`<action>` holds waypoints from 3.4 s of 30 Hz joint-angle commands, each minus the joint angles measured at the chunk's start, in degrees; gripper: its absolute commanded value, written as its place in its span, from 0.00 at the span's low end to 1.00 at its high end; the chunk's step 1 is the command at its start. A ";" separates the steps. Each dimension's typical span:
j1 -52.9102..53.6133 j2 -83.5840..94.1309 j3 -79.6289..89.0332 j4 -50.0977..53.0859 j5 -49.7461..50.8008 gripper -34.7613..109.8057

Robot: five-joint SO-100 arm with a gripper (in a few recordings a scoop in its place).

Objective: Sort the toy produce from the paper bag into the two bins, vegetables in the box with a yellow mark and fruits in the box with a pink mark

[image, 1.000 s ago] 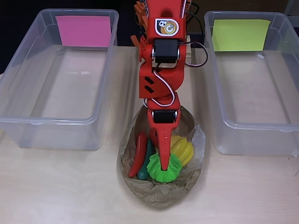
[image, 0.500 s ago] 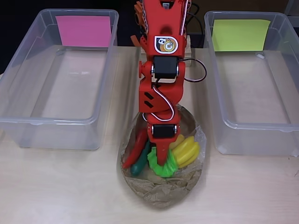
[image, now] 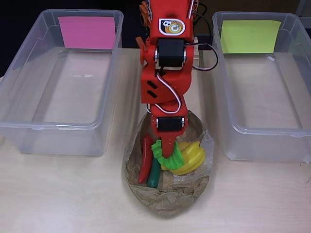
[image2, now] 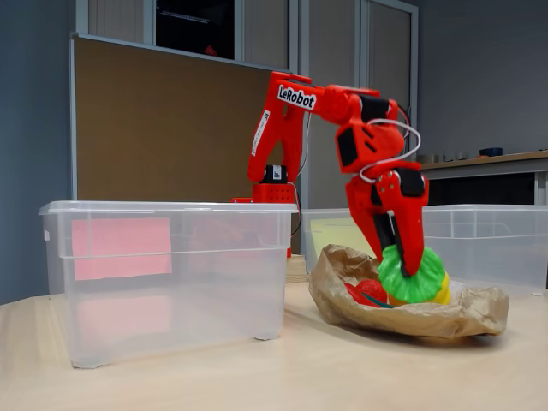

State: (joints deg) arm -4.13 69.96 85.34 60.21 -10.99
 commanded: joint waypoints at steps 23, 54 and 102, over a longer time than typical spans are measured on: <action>-49.75 42.10 10.37 33.22 91.05 0.24; -89.65 19.78 31.55 -5.19 164.09 0.35; -11.43 43.77 15.73 14.06 10.11 0.35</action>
State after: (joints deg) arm -19.95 111.62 98.79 72.69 2.20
